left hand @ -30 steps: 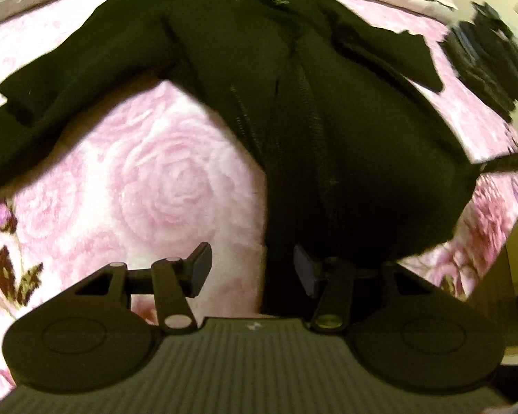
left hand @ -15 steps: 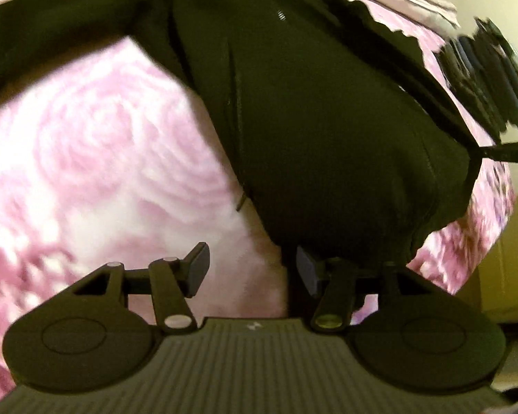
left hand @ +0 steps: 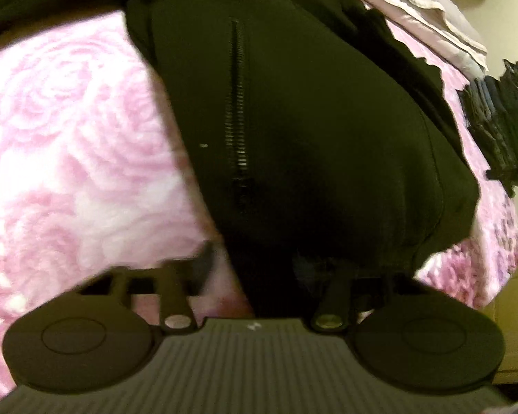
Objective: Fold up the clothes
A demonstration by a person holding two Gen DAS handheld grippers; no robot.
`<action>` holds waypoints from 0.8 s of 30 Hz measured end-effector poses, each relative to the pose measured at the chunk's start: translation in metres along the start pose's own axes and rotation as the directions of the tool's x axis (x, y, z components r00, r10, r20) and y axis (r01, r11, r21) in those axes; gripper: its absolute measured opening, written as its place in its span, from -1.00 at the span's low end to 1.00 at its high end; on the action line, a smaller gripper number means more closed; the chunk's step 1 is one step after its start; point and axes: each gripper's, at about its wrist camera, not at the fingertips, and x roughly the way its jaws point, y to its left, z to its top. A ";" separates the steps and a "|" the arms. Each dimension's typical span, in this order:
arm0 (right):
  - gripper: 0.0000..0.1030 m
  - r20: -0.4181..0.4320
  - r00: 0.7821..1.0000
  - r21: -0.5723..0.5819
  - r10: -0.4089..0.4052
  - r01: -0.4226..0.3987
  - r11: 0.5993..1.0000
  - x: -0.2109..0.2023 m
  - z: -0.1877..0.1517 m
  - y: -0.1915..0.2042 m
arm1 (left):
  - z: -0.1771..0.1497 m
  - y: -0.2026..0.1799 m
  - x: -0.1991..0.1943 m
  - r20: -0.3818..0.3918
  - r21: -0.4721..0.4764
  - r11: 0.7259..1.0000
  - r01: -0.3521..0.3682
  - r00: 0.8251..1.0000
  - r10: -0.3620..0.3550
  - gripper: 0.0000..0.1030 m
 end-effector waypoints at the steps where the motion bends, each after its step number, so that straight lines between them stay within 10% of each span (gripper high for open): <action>1: -1.00 -0.006 1.000 -0.002 0.020 -0.020 1.000 0.003 -0.006 0.007 | 0.002 -0.001 -0.002 -0.006 0.004 1.000 0.010 1.000 -0.010 -0.97; 3: -0.46 -0.018 0.998 -0.006 0.061 -0.061 0.998 0.008 -0.017 0.020 | 0.005 -0.008 -0.017 0.013 0.051 0.999 -0.001 1.000 0.001 -0.99; 4: 0.31 -0.011 0.998 -0.006 0.068 -0.069 0.998 0.008 -0.021 0.022 | 0.006 -0.008 -0.032 0.029 0.075 0.997 -0.017 0.999 0.015 -0.99; 5: 0.51 -0.002 0.997 -0.007 0.073 -0.073 0.997 0.008 -0.023 0.023 | 0.005 -0.007 -0.050 0.045 0.097 0.995 -0.037 0.998 0.033 -0.99; 14: 0.51 -0.016 0.974 0.095 0.227 -0.225 0.970 0.024 -0.040 0.030 | -0.010 0.020 -0.093 -0.005 0.080 0.987 -0.141 0.990 0.142 -0.89; 19: 0.47 -0.058 0.937 0.108 0.346 -0.338 0.935 0.027 -0.058 0.051 | -0.021 0.036 -0.082 -0.008 0.020 0.984 -0.175 0.985 0.175 -0.31; 24: -0.59 -0.099 0.900 0.192 0.425 -0.402 0.895 0.035 -0.067 0.046 | -0.031 0.048 -0.057 -0.081 -0.023 0.991 -0.131 0.988 0.129 -0.09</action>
